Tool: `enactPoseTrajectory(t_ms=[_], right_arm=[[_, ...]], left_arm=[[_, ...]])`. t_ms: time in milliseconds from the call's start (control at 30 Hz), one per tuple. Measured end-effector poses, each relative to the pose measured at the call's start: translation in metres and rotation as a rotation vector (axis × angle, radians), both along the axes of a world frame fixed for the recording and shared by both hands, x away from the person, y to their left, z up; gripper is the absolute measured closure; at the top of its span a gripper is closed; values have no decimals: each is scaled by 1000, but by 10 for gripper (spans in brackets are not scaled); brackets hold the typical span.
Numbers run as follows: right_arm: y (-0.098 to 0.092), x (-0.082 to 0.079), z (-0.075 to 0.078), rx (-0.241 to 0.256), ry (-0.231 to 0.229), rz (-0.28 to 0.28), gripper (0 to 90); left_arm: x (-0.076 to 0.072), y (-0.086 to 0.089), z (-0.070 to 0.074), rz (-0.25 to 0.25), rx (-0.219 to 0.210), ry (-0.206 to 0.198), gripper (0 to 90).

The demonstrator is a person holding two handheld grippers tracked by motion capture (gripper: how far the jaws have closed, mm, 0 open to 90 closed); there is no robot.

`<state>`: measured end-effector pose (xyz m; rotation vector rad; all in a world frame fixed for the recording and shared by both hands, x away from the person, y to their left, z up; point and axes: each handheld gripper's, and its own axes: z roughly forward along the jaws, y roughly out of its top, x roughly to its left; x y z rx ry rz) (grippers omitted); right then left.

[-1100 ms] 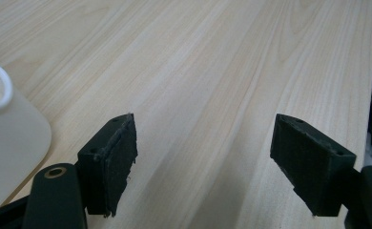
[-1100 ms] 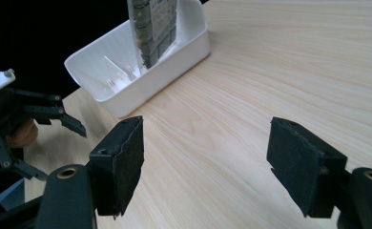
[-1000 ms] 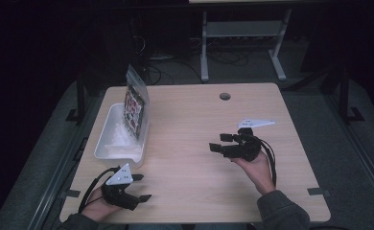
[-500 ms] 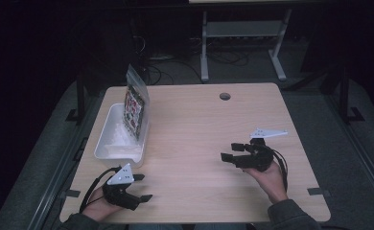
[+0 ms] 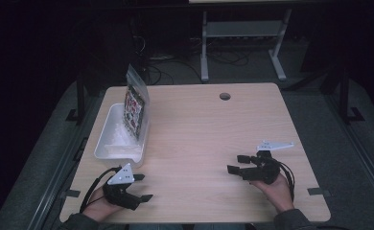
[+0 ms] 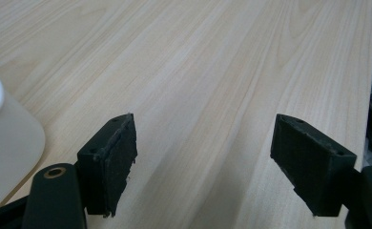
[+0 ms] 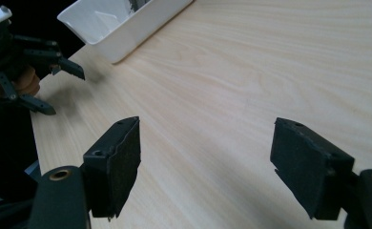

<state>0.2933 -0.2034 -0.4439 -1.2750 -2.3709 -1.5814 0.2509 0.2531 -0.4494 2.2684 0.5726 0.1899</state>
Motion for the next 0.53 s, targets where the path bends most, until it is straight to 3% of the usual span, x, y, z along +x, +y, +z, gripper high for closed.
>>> enactPoseTrajectory(t_ms=[233, 533], right_arm=[[4, -15, -11, -24, 10, 25, 247], [18, -18, -13, -64, -4, 82, 246]], left_arm=[[-3, -3, -2, -13, 4, 8, 234], [-3, -5, -3, -21, 12, 8, 234]])
